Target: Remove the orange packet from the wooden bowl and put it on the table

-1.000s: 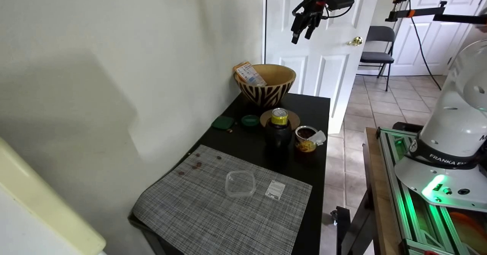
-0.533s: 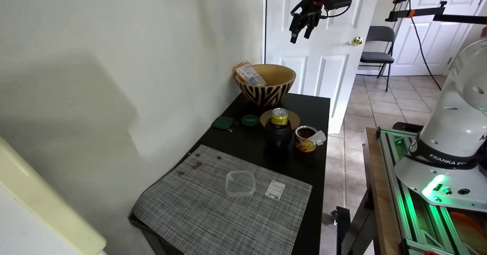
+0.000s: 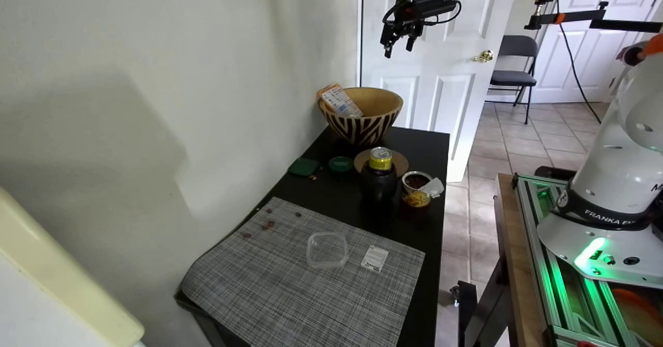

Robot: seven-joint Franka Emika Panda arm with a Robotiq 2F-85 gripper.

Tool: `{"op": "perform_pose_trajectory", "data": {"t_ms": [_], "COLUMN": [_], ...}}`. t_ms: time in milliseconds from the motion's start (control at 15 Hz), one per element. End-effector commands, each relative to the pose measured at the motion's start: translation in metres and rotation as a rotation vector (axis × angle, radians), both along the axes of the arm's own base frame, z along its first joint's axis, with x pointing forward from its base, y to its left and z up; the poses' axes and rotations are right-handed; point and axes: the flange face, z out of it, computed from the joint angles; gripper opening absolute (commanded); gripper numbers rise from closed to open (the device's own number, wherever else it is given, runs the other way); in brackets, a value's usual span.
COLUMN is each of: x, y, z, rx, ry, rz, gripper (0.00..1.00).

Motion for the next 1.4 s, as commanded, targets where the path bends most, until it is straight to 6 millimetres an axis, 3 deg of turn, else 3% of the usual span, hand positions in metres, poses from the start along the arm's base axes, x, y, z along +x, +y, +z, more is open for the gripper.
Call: {"op": "perform_pose_trajectory", "data": {"t_ms": [0, 200, 267, 400, 600, 1333], "x": [0.053, 0.077, 0.063, 0.076, 0.078, 0.13], "y": [-0.01, 0.006, -0.001, 0.007, 0.006, 0.025], "z": [0.004, -0.007, 0.002, -0.007, -0.008, -0.115], "rx": [-0.043, -0.069, -0.047, -0.053, -0.057, -0.188], "ry": [-0.039, -0.006, -0.034, -0.023, -0.021, -0.215], "rz": [-0.096, -0.112, -0.093, -0.093, -0.095, -0.026], "gripper": [1.0, 1.0, 1.0, 1.0, 1.0, 1.0]}}
